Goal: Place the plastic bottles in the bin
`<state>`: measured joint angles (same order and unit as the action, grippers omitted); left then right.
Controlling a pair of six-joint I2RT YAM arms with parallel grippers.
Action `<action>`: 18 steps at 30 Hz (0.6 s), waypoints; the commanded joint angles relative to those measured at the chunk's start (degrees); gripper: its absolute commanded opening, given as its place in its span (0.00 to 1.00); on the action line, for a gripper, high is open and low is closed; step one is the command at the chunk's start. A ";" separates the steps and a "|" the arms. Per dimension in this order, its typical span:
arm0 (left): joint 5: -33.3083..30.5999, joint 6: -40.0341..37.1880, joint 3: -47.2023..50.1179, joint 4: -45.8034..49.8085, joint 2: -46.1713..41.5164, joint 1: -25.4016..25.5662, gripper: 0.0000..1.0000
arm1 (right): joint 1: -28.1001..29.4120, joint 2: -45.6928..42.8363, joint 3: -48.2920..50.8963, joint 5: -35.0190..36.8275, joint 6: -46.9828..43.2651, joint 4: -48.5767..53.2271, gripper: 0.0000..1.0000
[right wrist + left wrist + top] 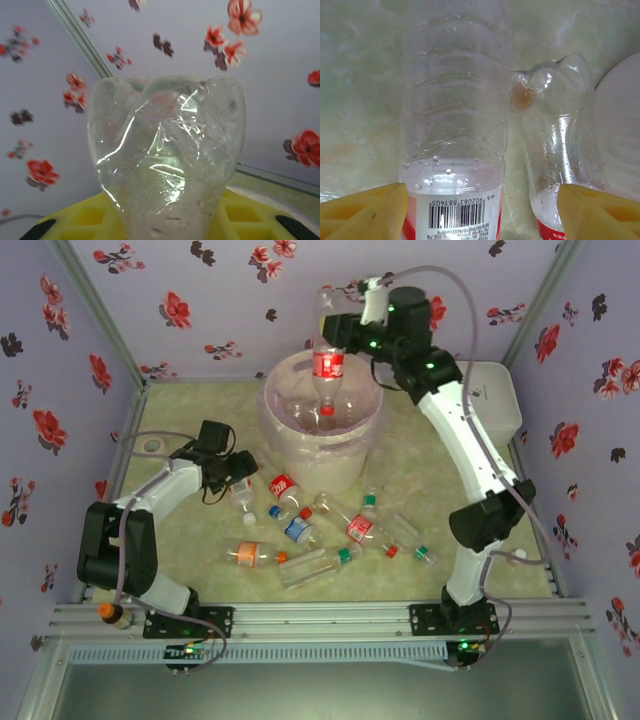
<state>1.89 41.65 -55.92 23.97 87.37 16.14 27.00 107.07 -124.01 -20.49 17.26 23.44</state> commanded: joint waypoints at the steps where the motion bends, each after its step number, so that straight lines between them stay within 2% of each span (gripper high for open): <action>1: -1.10 0.34 0.81 -1.03 1.13 0.49 0.76 | 1.90 1.38 2.38 5.07 -8.38 3.28 0.11; 7: -0.71 0.93 0.49 -1.94 1.84 0.56 0.76 | 4.63 4.16 8.48 12.15 -14.43 6.08 0.08; 12: 0.22 1.07 -1.35 -2.26 3.19 0.60 0.76 | 4.98 4.97 13.94 11.13 -14.77 6.12 0.11; 14: 0.22 1.04 -1.86 -2.26 3.63 0.60 0.76 | 5.16 5.16 14.97 11.90 -14.71 6.10 0.19; 16: 0.22 1.07 -2.09 -2.26 3.81 0.56 0.76 | 5.25 5.75 14.95 12.39 -14.79 7.15 0.35; 18: 0.13 0.94 -2.17 -2.18 3.87 0.56 0.78 | 5.32 5.96 14.89 12.75 -14.88 8.13 0.47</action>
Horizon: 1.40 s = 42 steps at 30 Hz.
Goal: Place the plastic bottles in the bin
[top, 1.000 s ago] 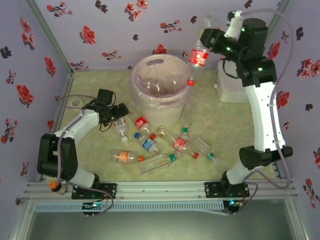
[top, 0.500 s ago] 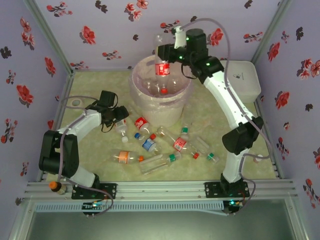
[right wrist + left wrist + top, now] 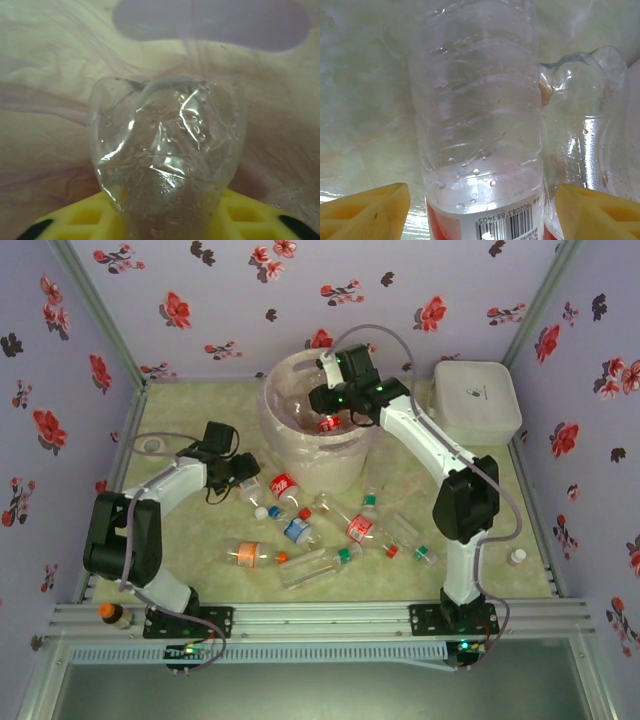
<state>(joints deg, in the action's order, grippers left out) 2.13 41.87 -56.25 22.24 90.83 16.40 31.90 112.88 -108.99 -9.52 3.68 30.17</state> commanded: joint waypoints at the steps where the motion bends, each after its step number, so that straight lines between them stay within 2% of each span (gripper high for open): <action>1: -0.09 0.70 -1.80 -0.39 0.40 0.36 0.79 | 0.53 0.19 -0.07 2.03 -1.54 1.76 0.52; 5: -0.16 0.36 -1.50 -0.26 0.32 0.36 0.85 | 0.50 -0.98 -0.95 2.40 -2.34 3.34 0.72; 14: 0.33 -0.54 -2.44 0.08 -0.38 0.31 0.99 | 0.62 -3.62 -8.99 2.22 -1.39 10.01 0.98; 18: 0.33 -1.08 -2.74 0.97 -0.54 0.40 1.00 | 0.70 -7.16 -12.64 4.11 0.34 12.45 0.99; 23: 0.25 -0.97 -1.95 0.88 -0.34 0.60 1.00 | 0.50 -14.95 -11.92 9.54 1.91 13.45 0.99; 27: 0.22 -1.02 -2.20 2.19 1.09 1.14 1.00 | -0.79 -20.75 -8.65 14.79 2.27 16.42 0.99; 30: 0.48 0.26 -1.29 1.28 2.12 2.39 0.99 | -3.44 -25.11 -2.29 16.99 2.29 18.27 0.99; 32: 0.07 0.84 -0.86 1.32 2.81 3.08 0.97 | -5.96 -28.15 3.03 18.05 3.28 19.01 0.99; 36: -1.30 2.32 1.20 0.14 3.12 3.64 0.84 | -11.94 -33.63 13.42 15.94 7.99 18.29 0.99; 42: -3.34 2.52 0.97 2.66 3.32 4.74 0.63 | -14.09 -36.18 19.87 14.21 10.31 16.51 0.99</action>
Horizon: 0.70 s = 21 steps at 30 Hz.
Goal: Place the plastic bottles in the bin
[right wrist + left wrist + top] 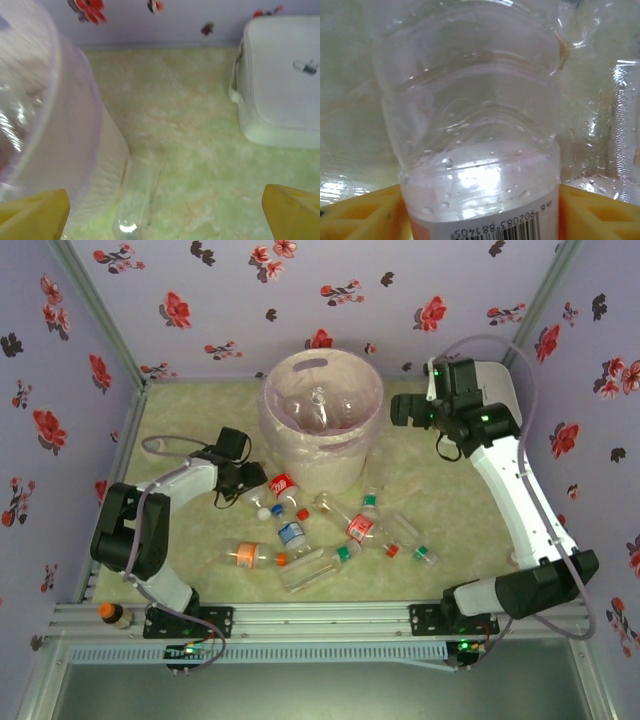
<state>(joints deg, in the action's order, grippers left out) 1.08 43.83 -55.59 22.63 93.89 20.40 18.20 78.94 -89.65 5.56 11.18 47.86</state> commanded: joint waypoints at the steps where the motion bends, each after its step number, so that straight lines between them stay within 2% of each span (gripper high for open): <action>1: -2.61 0.52 0.18 2.70 -0.13 0.69 0.61 | -0.46 -2.04 0.66 -1.20 3.17 -1.47 0.99; 11: -7.38 -4.31 -7.12 10.64 -5.29 0.35 0.55 | -2.43 3.43 -6.00 -5.02 5.62 3.26 0.99; 14: -8.70 -7.36 -11.62 13.78 -6.29 -0.33 0.53 | -2.67 1.86 -4.01 -5.25 5.52 1.19 0.99; 17: -12.54 -11.32 -18.09 18.45 -7.53 -0.94 0.47 | -3.48 1.75 -3.50 -8.55 5.86 1.46 0.99; 21: -16.58 -15.76 -27.24 22.37 -9.74 -1.86 0.43 | -3.58 2.11 -3.42 -9.22 6.18 2.60 0.99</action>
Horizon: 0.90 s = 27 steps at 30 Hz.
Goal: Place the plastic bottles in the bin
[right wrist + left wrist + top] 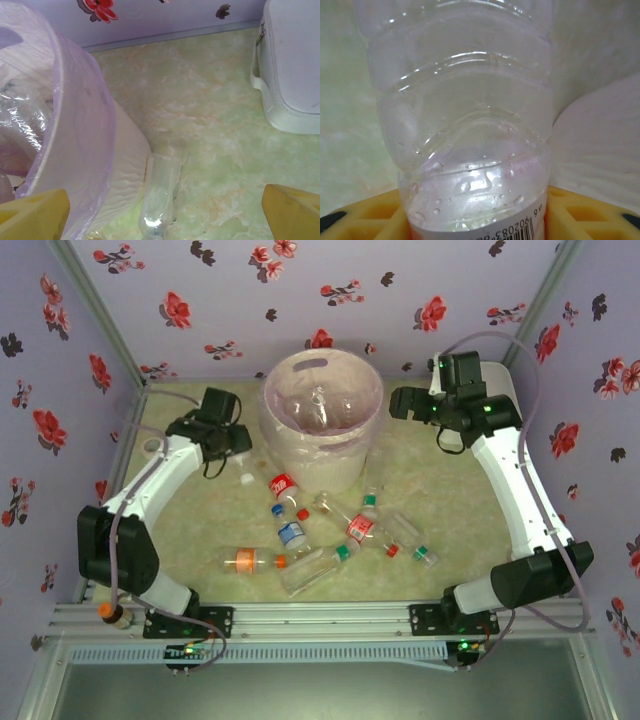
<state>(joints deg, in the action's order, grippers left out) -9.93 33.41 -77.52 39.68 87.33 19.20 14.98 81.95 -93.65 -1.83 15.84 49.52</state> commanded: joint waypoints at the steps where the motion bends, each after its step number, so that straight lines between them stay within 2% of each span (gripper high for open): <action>1: -6.77 -6.37 -8.17 6.47 -3.56 -0.65 0.39 | -0.32 -1.08 0.94 -1.63 1.67 0.72 0.99; 5: -8.08 -8.72 -18.17 8.05 -4.55 -0.38 0.24 | -0.47 -1.41 1.34 -1.86 2.18 0.37 0.99; 7: -7.76 -9.62 -23.25 7.78 -4.50 0.44 0.21 | -0.56 -1.51 2.08 -4.45 3.06 -0.68 0.99; 13: -5.39 -8.67 -33.69 6.17 -3.47 5.45 0.06 | -1.27 -0.09 6.61 -23.68 12.65 -12.73 0.91; 15: -4.61 -8.75 -37.04 5.72 -1.72 8.09 0.02 | -1.24 1.03 7.11 -25.65 14.19 -14.78 0.87; 22: -2.54 -11.37 -52.99 10.74 11.53 17.47 0.03 | -1.26 2.61 8.66 -26.03 17.04 -18.24 0.79; 27: -1.58 -8.78 -57.40 11.76 20.61 21.53 0.05 | -1.16 3.78 7.65 -24.51 17.39 -16.52 0.78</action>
<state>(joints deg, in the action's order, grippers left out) -12.82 24.05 -133.38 47.92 104.09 39.07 14.09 85.01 -85.45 -25.76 31.79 34.04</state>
